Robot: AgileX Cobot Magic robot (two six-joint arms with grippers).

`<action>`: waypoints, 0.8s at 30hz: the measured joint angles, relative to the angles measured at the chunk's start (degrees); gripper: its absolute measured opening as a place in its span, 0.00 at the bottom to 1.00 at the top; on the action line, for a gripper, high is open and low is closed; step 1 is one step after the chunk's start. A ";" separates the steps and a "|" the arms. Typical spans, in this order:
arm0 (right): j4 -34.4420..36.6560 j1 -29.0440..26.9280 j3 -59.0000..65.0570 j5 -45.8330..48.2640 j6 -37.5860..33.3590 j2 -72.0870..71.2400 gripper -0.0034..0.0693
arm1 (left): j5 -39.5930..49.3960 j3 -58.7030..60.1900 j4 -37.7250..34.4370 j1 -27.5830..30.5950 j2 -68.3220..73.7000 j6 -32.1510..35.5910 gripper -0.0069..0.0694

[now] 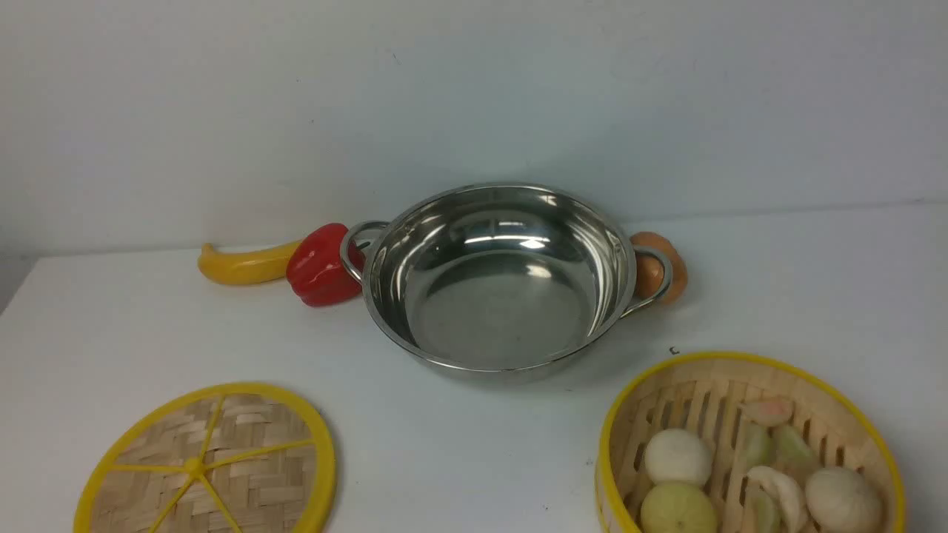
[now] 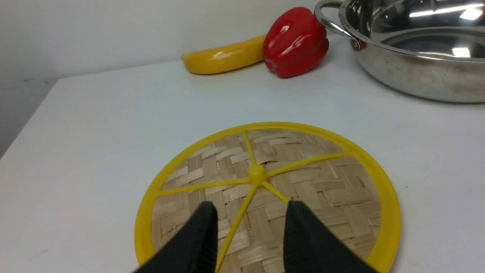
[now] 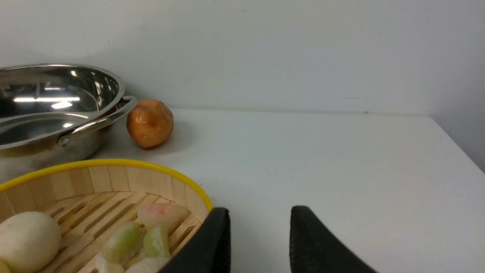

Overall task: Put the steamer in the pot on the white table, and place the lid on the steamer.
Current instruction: 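Reach for and grasp the rim of the bamboo steamer holding the buns with the right gripper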

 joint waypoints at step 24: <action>-0.31 2.33 0.00 0.00 0.00 0.00 0.38 | 0.00 0.00 0.00 0.00 0.00 0.00 0.41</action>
